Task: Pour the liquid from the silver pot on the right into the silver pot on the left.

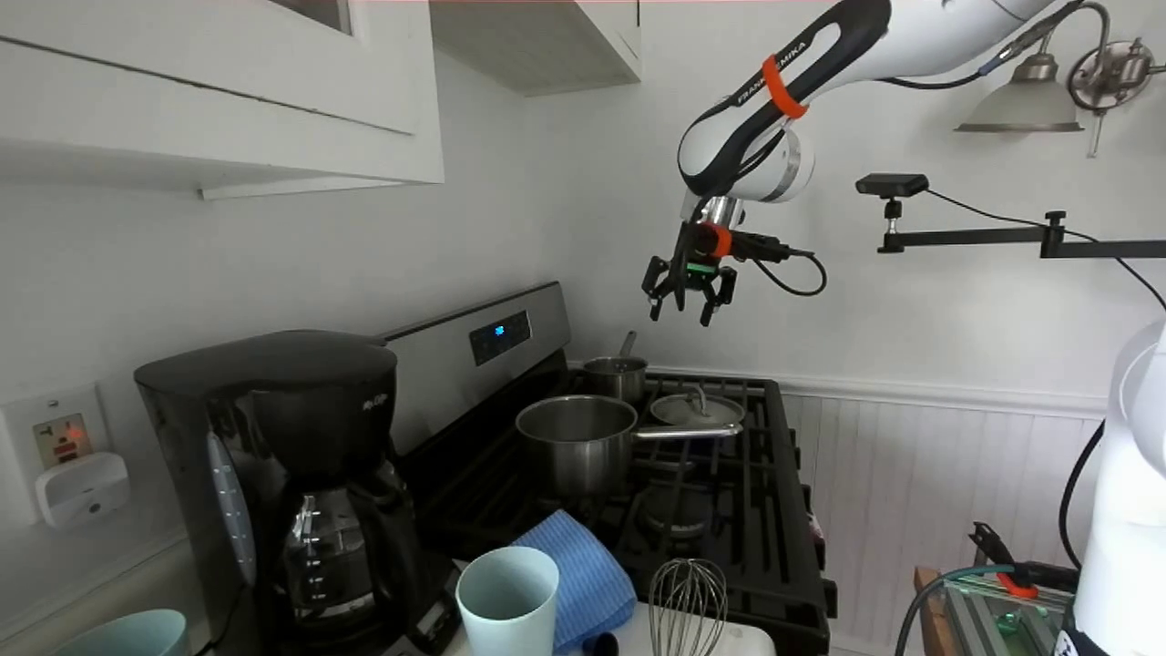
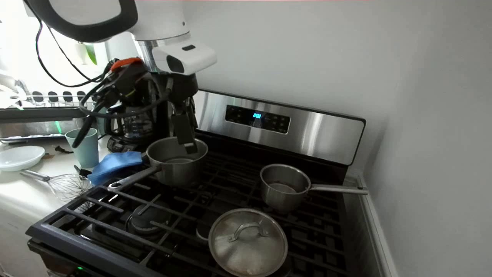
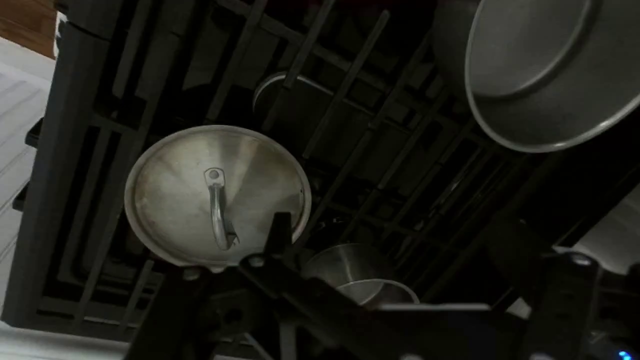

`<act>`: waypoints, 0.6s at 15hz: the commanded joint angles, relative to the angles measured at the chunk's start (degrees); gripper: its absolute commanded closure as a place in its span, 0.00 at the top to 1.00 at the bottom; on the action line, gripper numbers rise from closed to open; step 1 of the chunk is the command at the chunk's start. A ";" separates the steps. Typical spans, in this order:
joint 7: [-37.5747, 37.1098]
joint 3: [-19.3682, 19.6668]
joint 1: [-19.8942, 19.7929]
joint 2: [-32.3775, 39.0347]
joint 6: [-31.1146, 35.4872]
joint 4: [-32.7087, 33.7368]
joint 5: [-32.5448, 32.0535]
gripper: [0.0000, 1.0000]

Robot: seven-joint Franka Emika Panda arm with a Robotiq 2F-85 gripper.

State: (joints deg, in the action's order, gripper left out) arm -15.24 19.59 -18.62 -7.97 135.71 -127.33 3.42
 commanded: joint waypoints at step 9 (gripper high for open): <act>-5.32 0.64 -1.67 11.81 3.24 10.11 -0.32 1.00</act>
State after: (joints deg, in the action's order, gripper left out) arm -19.71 19.71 -19.42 -3.33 136.39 -123.85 3.02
